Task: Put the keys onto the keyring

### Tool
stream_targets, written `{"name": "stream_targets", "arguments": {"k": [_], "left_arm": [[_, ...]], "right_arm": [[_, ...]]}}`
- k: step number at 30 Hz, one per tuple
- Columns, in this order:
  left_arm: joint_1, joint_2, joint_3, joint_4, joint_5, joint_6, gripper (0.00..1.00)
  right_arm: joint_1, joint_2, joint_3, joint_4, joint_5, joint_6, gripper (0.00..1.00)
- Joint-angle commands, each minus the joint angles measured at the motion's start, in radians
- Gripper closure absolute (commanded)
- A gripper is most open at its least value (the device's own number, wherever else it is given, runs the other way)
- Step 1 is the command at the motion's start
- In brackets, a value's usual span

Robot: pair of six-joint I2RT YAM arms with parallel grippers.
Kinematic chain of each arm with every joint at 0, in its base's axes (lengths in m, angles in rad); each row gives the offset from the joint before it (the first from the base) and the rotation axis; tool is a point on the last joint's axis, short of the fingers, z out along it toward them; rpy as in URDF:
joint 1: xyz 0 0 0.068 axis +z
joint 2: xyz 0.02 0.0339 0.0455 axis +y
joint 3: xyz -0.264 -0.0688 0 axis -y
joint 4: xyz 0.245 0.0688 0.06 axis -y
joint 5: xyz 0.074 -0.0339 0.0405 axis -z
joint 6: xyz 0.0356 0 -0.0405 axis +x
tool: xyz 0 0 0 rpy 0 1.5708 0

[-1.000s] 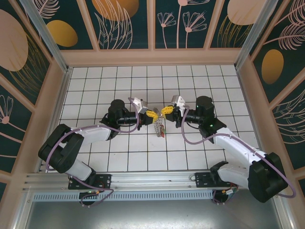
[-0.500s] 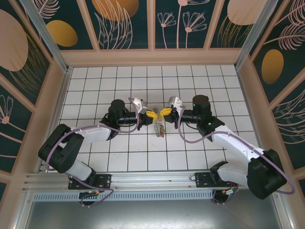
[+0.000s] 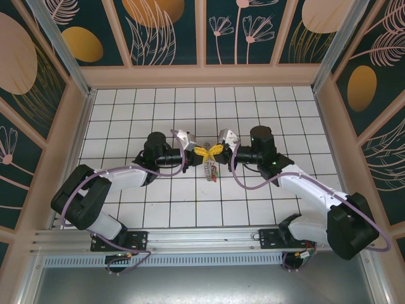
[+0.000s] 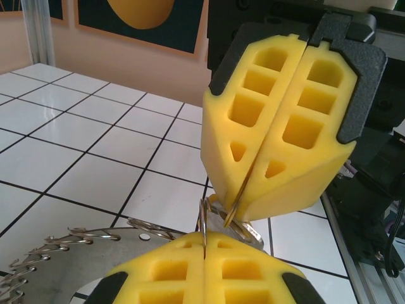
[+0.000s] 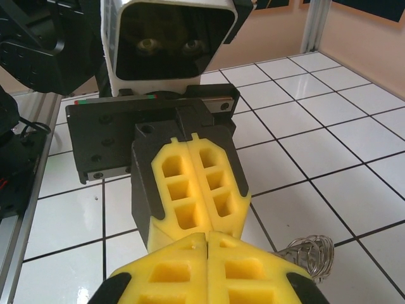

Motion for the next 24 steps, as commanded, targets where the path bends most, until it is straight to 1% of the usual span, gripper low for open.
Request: {"name": "stream_targets", "arguments": {"k": [1,6,10,12,15,24], "left_arm": [[-0.008,-0.011,0.032,0.035,0.011,0.021,1.0],[-0.007,-0.016,0.028,0.031,0.011,0.025,1.0],[-0.008,-0.016,0.027,0.034,0.011,0.029,1.0],[-0.008,-0.016,0.026,0.03,0.012,0.034,1.0],[-0.007,-0.017,0.026,0.018,0.006,0.045,1.0],[-0.007,-0.027,0.009,0.031,-0.023,0.057,1.0]], "right_arm": [[0.011,0.015,0.037,0.023,0.027,-0.006,1.0],[0.023,0.014,0.029,0.061,0.115,0.019,1.0],[0.031,0.021,0.03,0.073,0.154,0.038,1.0],[0.033,0.021,0.027,0.081,0.153,0.048,1.0],[0.038,0.017,0.023,0.106,0.194,0.072,1.0],[0.041,0.012,0.028,0.063,0.281,0.106,1.0]]}}
